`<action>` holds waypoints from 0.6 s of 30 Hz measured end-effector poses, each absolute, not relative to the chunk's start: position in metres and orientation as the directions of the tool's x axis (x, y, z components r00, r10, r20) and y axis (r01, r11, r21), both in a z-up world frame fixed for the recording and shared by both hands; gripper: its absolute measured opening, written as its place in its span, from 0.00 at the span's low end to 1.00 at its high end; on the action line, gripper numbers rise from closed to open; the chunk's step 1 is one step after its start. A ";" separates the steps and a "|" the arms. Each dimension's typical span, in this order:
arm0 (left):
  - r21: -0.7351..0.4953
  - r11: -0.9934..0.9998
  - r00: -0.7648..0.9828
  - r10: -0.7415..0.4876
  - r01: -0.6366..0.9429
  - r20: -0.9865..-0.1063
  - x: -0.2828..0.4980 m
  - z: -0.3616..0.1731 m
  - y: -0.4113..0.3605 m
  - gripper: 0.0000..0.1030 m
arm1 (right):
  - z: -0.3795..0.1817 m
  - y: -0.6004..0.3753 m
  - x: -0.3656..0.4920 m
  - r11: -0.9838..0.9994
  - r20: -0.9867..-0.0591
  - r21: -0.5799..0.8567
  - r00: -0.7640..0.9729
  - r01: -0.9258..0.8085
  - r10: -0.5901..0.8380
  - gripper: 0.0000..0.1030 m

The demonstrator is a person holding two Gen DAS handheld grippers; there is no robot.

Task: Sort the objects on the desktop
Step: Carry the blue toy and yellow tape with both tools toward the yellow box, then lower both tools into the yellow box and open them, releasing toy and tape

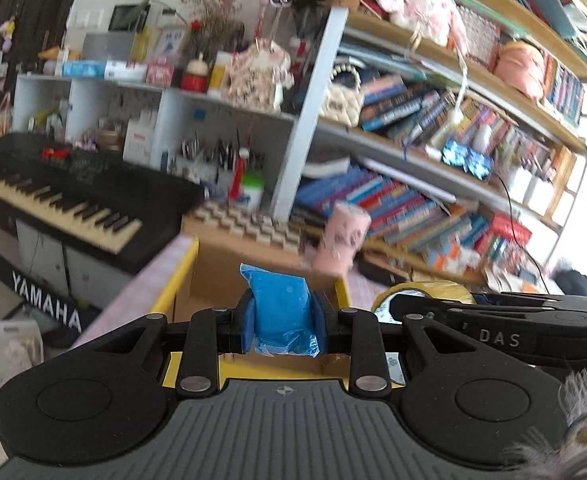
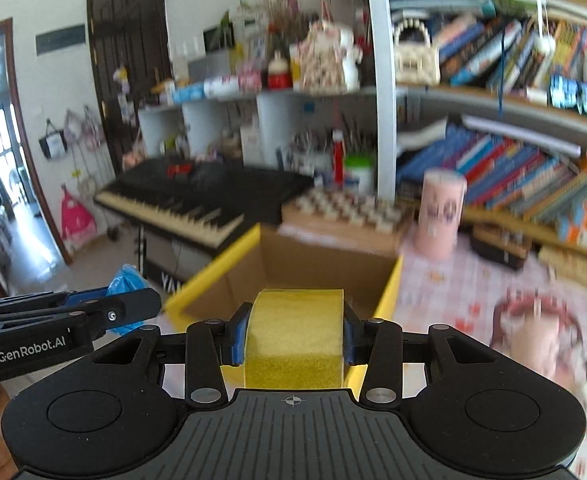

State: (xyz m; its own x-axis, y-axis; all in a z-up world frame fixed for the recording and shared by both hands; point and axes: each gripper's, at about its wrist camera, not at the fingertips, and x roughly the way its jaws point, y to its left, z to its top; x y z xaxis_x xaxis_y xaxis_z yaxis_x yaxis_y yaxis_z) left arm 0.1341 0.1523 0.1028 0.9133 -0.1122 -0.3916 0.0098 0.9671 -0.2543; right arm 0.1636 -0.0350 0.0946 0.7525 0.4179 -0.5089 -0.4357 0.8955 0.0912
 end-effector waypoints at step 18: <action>-0.145 0.987 0.787 -0.031 -0.075 -0.616 0.308 0.038 0.149 0.26 | 0.019 0.022 0.291 0.824 -0.673 -0.042 0.626 -0.564 0.394 0.41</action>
